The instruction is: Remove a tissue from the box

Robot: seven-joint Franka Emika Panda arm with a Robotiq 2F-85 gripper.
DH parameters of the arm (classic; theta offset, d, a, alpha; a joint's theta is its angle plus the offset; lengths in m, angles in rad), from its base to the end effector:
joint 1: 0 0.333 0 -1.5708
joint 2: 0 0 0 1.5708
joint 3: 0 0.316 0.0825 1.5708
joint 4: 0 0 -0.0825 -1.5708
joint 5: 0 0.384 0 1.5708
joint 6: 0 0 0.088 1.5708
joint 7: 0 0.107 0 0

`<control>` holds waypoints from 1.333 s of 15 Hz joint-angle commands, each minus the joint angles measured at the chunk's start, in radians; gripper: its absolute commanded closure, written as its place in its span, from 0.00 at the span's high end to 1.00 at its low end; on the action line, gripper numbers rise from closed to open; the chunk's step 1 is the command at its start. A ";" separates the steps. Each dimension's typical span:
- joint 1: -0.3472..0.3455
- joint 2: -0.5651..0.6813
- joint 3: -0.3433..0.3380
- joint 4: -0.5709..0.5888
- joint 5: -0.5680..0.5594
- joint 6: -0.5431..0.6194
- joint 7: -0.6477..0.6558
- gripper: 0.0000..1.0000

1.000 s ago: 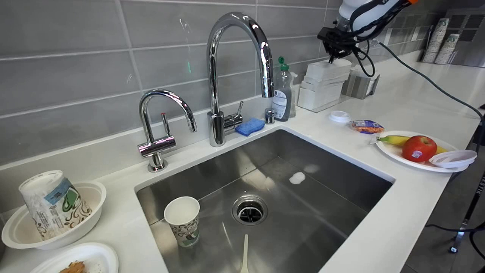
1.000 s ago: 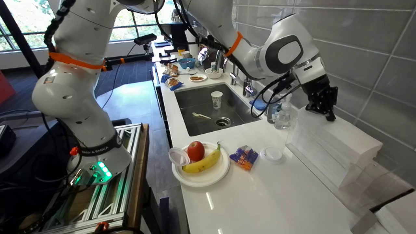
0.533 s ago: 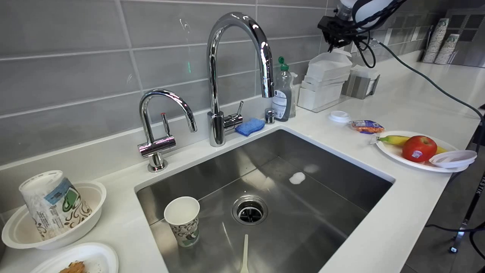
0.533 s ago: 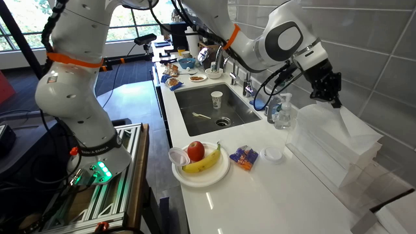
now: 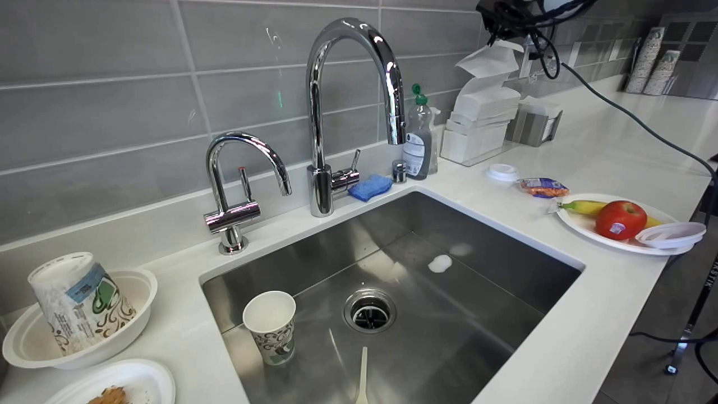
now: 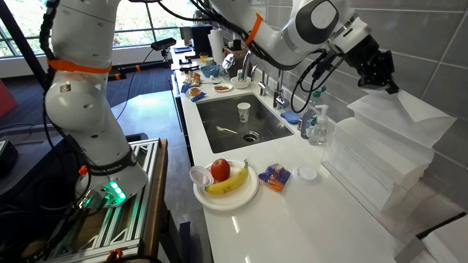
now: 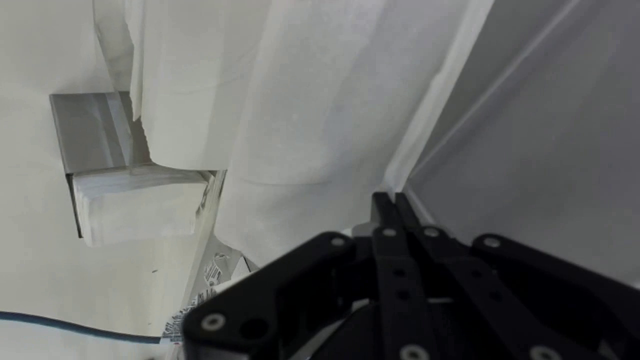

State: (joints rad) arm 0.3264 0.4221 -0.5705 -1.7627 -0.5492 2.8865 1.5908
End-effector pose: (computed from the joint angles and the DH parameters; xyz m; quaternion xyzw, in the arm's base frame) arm 0.6887 -0.0866 0.4345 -0.7433 0.5197 -0.4209 0.0125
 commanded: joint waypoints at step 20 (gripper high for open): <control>-0.137 -0.540 0.252 -0.355 -0.435 -0.490 0.264 0.00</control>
State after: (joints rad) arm 0.3361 -0.0249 -0.4800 -2.0305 -0.9702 2.4391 1.8297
